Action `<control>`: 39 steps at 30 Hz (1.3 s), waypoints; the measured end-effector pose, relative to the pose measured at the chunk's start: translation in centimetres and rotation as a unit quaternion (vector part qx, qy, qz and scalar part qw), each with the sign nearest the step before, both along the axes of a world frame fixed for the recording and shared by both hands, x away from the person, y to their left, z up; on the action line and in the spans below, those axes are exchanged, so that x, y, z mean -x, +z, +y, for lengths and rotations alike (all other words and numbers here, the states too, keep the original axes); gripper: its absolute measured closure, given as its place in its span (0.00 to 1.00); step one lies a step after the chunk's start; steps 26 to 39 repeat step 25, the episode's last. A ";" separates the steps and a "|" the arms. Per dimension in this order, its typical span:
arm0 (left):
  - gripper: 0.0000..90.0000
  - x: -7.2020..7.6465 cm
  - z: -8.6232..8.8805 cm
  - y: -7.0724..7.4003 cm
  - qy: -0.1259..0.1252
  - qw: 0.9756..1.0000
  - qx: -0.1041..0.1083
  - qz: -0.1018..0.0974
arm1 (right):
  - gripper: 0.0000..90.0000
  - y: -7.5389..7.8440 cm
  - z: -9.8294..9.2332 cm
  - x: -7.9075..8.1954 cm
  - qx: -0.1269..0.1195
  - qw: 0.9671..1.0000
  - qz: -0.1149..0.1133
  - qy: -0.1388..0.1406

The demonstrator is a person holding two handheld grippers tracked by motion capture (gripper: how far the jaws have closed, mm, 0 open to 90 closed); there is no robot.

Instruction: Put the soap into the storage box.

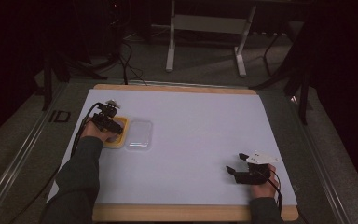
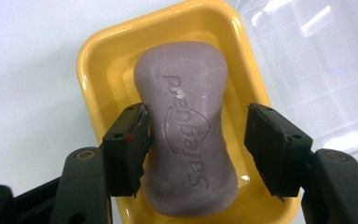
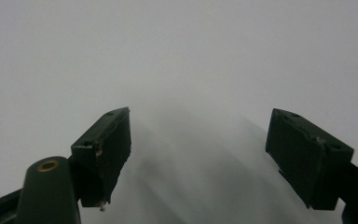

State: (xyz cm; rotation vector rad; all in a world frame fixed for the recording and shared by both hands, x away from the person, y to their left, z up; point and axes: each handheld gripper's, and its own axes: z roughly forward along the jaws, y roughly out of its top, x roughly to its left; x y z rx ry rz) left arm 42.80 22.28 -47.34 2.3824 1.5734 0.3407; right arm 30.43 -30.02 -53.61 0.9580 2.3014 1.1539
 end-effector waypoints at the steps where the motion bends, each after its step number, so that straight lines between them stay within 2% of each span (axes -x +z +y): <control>1: 0.45 0.1 -0.1 0.1 -0.005 1.000 -0.002 -0.003 | 0.24 0.0 0.0 0.0 0.000 1.000 0.000 0.000; 6: 0.48 0.4 -0.6 1.2 -0.019 1.000 -0.006 -0.024 | 0.24 0.0 0.0 0.0 0.000 1.000 0.000 0.000; 12: 0.50 0.8 -1.2 2.2 -0.036 0.999 -0.003 -0.037 | 0.24 0.0 0.0 0.0 0.000 1.000 0.000 0.000; 15: 0.52 1.1 -1.5 2.5 -0.047 0.998 0.009 -0.041 | 0.24 0.0 0.0 0.0 0.000 1.000 0.000 0.000; 21: 0.55 1.9 -2.5 3.0 -0.083 0.995 0.016 -0.056 | 0.24 0.0 0.0 0.0 0.000 1.000 0.001 0.000; 24: 0.56 2.6 -3.3 3.3 -0.108 0.992 0.020 -0.064 | 0.24 0.0 0.0 0.0 0.000 1.000 0.002 0.000; 39: 0.56 2.6 -3.3 3.3 -0.108 0.992 0.020 -0.064 | 0.24 0.0 0.0 0.0 -0.001 1.000 0.003 0.000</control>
